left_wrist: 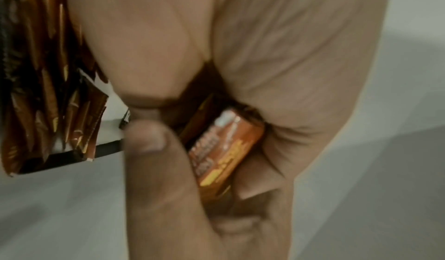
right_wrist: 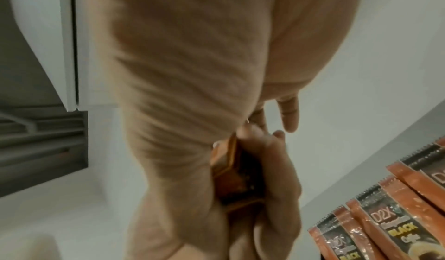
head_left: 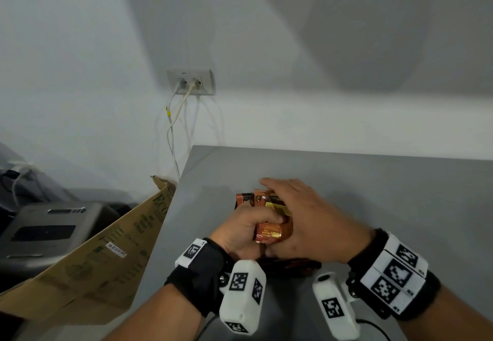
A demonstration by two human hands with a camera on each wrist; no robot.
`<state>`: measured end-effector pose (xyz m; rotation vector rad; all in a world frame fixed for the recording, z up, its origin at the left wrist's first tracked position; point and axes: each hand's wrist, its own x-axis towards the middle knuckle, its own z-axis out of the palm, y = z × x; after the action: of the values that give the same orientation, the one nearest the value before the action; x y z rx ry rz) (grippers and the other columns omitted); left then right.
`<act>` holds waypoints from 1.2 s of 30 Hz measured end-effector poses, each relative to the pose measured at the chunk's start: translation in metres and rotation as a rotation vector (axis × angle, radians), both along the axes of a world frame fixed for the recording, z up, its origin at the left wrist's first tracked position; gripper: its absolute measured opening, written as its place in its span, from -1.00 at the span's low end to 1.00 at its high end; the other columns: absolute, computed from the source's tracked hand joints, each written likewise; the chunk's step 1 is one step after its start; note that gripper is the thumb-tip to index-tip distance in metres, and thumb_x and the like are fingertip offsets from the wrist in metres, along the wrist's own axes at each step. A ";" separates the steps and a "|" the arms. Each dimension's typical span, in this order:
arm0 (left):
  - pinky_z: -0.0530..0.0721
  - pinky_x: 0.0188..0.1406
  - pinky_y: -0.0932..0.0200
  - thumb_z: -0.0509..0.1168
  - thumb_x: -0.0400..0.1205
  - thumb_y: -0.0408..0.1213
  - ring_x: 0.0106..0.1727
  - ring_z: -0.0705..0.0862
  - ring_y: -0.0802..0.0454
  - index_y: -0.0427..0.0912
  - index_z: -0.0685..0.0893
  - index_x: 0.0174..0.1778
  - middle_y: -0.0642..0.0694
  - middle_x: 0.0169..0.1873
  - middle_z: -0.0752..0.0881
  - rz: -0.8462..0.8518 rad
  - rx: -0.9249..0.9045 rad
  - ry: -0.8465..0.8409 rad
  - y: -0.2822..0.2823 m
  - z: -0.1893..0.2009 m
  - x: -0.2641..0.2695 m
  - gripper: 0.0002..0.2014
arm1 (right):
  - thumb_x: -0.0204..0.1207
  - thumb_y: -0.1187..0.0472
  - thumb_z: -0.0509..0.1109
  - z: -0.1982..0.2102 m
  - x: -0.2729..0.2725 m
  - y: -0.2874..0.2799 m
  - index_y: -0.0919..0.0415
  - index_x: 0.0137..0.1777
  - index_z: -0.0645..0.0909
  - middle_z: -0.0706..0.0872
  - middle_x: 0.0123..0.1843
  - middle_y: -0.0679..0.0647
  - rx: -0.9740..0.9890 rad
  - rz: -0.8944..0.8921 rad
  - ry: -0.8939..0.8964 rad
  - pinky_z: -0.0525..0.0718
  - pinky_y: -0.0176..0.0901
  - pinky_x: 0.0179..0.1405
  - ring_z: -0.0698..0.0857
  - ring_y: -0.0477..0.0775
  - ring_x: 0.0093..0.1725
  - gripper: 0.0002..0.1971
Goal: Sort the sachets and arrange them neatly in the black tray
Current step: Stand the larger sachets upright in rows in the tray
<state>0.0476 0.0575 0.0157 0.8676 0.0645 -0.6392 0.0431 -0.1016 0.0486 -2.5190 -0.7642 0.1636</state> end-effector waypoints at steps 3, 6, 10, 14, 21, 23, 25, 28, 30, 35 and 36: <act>0.65 -0.05 -0.02 0.42 0.23 -0.47 -0.07 0.69 -0.19 -0.38 0.61 0.17 -0.36 -0.07 0.64 0.037 -0.060 0.053 -0.002 -0.001 -0.001 -0.47 | 0.23 -0.11 0.52 -0.002 0.001 0.003 -0.06 0.64 0.29 0.46 0.39 -0.21 0.030 0.024 0.005 0.49 -0.07 0.46 0.42 -0.16 0.37 -0.08; 0.66 -0.10 0.00 0.32 0.27 -0.48 -0.11 0.70 -0.18 -0.38 0.63 0.14 -0.36 -0.10 0.64 0.053 -0.054 0.080 -0.006 -0.001 -0.001 -0.54 | 0.19 -0.15 0.45 -0.010 0.002 0.005 -0.09 0.61 0.32 0.43 0.32 -0.23 0.001 0.019 -0.040 0.50 -0.05 0.43 0.40 -0.13 0.31 -0.10; 0.77 -0.17 -0.04 0.31 0.34 -0.54 -0.09 0.74 -0.28 -0.50 0.62 0.25 -0.47 -0.02 0.66 0.145 0.009 0.046 0.000 -0.001 -0.001 -0.50 | 0.17 -0.31 0.60 -0.010 -0.006 0.001 -0.19 0.70 0.18 0.19 0.50 -0.39 0.223 -0.106 0.158 0.30 -0.41 0.52 0.26 -0.34 0.51 0.08; 0.72 0.08 -0.20 0.36 0.46 -0.53 0.14 0.67 -0.43 -0.64 0.50 0.35 -0.56 0.16 0.63 0.155 0.012 0.017 0.008 0.000 -0.001 -0.48 | 0.39 -0.08 0.65 -0.010 -0.006 -0.008 -0.18 0.54 0.48 0.61 0.35 -0.24 0.554 -0.293 0.302 0.73 -0.24 0.22 0.67 -0.24 0.27 -0.29; 0.74 -0.25 0.03 0.36 0.56 -0.36 -0.16 0.76 -0.17 -0.34 0.69 0.15 -0.34 -0.06 0.75 0.198 0.035 0.054 0.008 -0.001 0.004 -0.75 | 0.50 0.35 0.58 -0.014 -0.004 -0.006 0.05 -0.07 0.76 0.85 -0.15 0.04 0.710 -0.416 0.196 0.85 0.07 -0.11 0.84 0.07 -0.15 -0.84; 0.70 -0.28 0.03 0.25 0.50 -0.37 -0.22 0.73 -0.14 -0.34 0.66 0.09 -0.33 -0.12 0.74 0.223 -0.006 0.137 0.012 -0.004 0.007 -0.73 | 0.52 0.37 0.56 -0.013 -0.002 -0.010 0.09 -0.15 0.74 0.83 -0.20 0.02 0.776 -0.482 0.136 0.77 -0.15 -0.29 0.79 -0.01 -0.29 -0.84; 0.72 -0.27 0.01 0.18 0.41 -0.41 -0.24 0.71 -0.13 -0.36 0.66 0.04 -0.32 -0.17 0.71 0.241 -0.036 0.179 0.016 -0.005 0.009 -0.68 | 0.49 0.45 0.55 -0.009 -0.003 -0.014 0.16 -0.19 0.73 0.84 -0.05 -0.01 0.853 -0.492 0.152 0.73 -0.28 -0.28 0.81 -0.10 -0.22 -0.82; 0.76 -0.16 -0.08 0.21 0.40 -0.49 -0.22 0.78 -0.18 -0.38 0.61 0.14 -0.35 -0.14 0.75 0.242 0.004 0.152 0.018 -0.004 0.010 -0.63 | 0.40 0.55 0.56 -0.005 -0.008 -0.016 0.11 -0.24 0.80 0.80 0.23 -0.02 0.933 -0.408 0.244 0.74 -0.28 0.03 0.81 -0.12 0.16 -0.72; 0.76 -0.11 -0.11 0.29 0.43 -0.52 -0.14 0.80 -0.25 -0.38 0.61 0.21 -0.40 -0.04 0.76 0.237 0.039 0.115 0.018 -0.002 0.010 -0.60 | 0.44 0.46 0.57 -0.005 -0.009 -0.014 0.14 -0.26 0.83 0.73 0.32 -0.09 0.888 -0.397 0.249 0.64 -0.45 0.13 0.70 -0.27 0.31 -0.80; 0.80 -0.04 -0.19 0.32 0.53 -0.63 0.00 0.78 -0.36 -0.44 0.66 0.23 -0.46 0.09 0.72 0.305 0.063 -0.005 0.014 0.001 0.011 -0.67 | 0.37 0.60 0.58 -0.018 -0.003 -0.005 0.22 0.04 0.57 0.81 0.07 0.21 0.959 -0.531 0.305 0.83 -0.09 -0.11 0.83 0.08 -0.06 -0.61; 0.83 -0.11 -0.16 0.30 0.55 -0.65 -0.03 0.79 -0.33 -0.39 0.68 0.16 -0.42 0.04 0.74 0.313 0.057 -0.037 0.014 0.003 0.011 -0.71 | 0.39 0.59 0.57 -0.020 -0.003 -0.004 0.15 0.16 0.55 0.82 0.01 0.24 0.984 -0.554 0.341 0.84 -0.01 -0.11 0.83 0.14 -0.10 -0.53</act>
<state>0.0591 0.0712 0.0183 0.9010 0.1820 -0.3296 0.0405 -0.1052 0.0287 -1.5979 0.0458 0.0073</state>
